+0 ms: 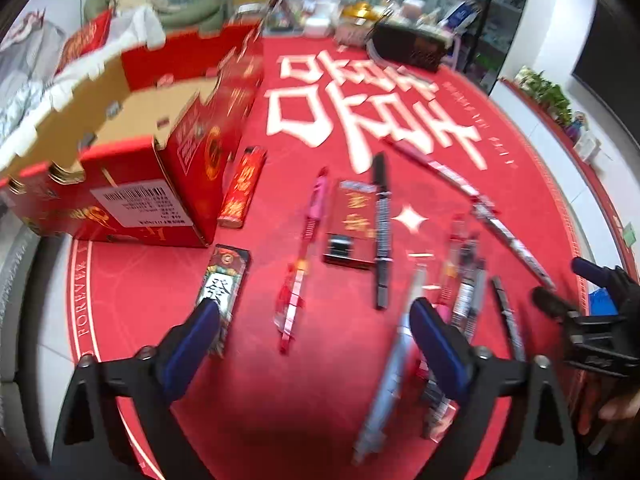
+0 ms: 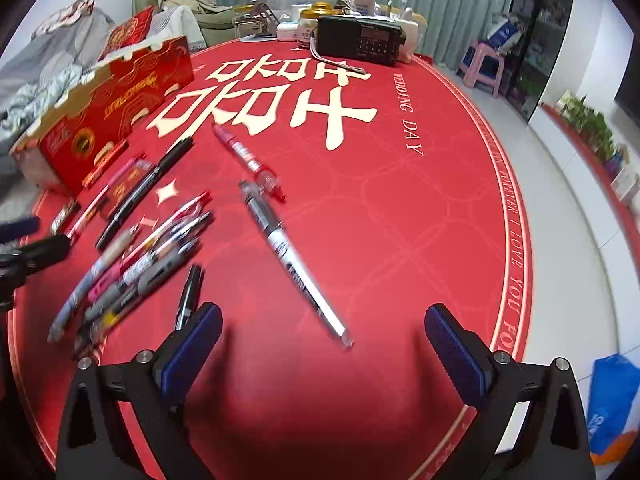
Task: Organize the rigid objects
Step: 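Move the left tool to the pink pen while the right tool approaches the silver pen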
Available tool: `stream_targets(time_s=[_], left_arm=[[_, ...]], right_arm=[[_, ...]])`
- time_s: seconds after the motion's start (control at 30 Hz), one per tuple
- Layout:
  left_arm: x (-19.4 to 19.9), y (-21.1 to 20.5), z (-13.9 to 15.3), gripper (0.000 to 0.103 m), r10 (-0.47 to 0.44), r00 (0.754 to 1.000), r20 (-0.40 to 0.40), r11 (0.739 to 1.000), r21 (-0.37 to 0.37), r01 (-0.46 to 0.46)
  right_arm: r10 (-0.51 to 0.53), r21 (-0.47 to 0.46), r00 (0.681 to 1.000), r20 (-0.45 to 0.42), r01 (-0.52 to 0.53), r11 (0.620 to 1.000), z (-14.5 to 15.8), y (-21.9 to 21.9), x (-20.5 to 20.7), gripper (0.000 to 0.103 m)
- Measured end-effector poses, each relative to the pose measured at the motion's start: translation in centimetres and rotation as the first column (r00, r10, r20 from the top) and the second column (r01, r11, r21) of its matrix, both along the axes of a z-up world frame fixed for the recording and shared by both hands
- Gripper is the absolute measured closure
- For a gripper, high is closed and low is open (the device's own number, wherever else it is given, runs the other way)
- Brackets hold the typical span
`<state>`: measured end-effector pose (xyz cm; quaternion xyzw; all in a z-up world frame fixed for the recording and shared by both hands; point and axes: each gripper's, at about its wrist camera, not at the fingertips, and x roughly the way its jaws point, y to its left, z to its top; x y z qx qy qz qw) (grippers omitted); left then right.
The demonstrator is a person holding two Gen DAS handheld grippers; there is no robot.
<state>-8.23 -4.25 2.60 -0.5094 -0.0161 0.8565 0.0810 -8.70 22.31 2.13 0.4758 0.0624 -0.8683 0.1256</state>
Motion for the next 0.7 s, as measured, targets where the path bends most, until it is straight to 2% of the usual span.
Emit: stream_targets(time_s=[0.03, 0.07, 0.2, 0.23, 0.33, 0.4, 0.47, 0.6, 0.7], left_arm=[[-0.5, -0.5, -0.5, 0.011, 0.015, 1.0, 0.016, 1.0, 0.017, -0.016], [-0.6, -0.5, -0.6, 0.011, 0.021, 1.0, -0.002, 1.0, 0.015, -0.021], [-1.6, -0.9, -0.7, 0.011, 0.011, 1.0, 0.001, 0.999, 0.045, -0.011], [-1.8, -0.8, -0.7, 0.011, 0.0, 1.0, 0.001, 0.999, 0.038, 0.0], [-2.3, -0.1, -0.9, 0.011, -0.051, 0.999, -0.002, 0.998, -0.025, 0.051], [-2.8, 0.9, -1.3, 0.011, -0.106, 0.994, 0.004, 0.987, -0.119, 0.106], [-2.7, 1.9, -2.0, 0.01, -0.149, 0.989, -0.009, 0.966, -0.216, 0.144], [-2.9, 1.5, -1.6, 0.01, -0.158, 0.987, 0.006, 0.971, -0.182, 0.156], [-2.4, 0.9, -0.5, 0.011, -0.154, 0.988, -0.027, 0.984, -0.1, 0.151]], right_arm=[[0.018, -0.019, 1.0, 0.009, -0.018, 1.0, 0.0, 0.0, -0.4, 0.001], [0.027, -0.013, 1.0, 0.007, -0.027, 1.0, 0.1, -0.2, -0.6, 0.002], [0.089, 0.049, 0.996, 0.013, -0.089, 0.995, -0.2, -1.5, -1.5, 0.014], [0.106, 0.056, 0.994, 0.019, -0.106, 0.993, -0.5, -1.8, -1.7, 0.022], [0.156, 0.048, 0.987, 0.036, -0.158, 0.986, -0.8, -2.6, -2.3, 0.04], [0.179, 0.049, 0.983, 0.043, -0.181, 0.982, -0.8, -3.2, -2.6, 0.045], [0.183, 0.052, 0.982, 0.049, -0.186, 0.981, -0.9, -3.6, -2.9, 0.045], [0.157, 0.046, 0.987, 0.039, -0.158, 0.986, -0.9, -3.5, -2.9, 0.04], [0.153, 0.045, 0.988, 0.03, -0.154, 0.987, -0.9, -3.5, -2.8, 0.04]])
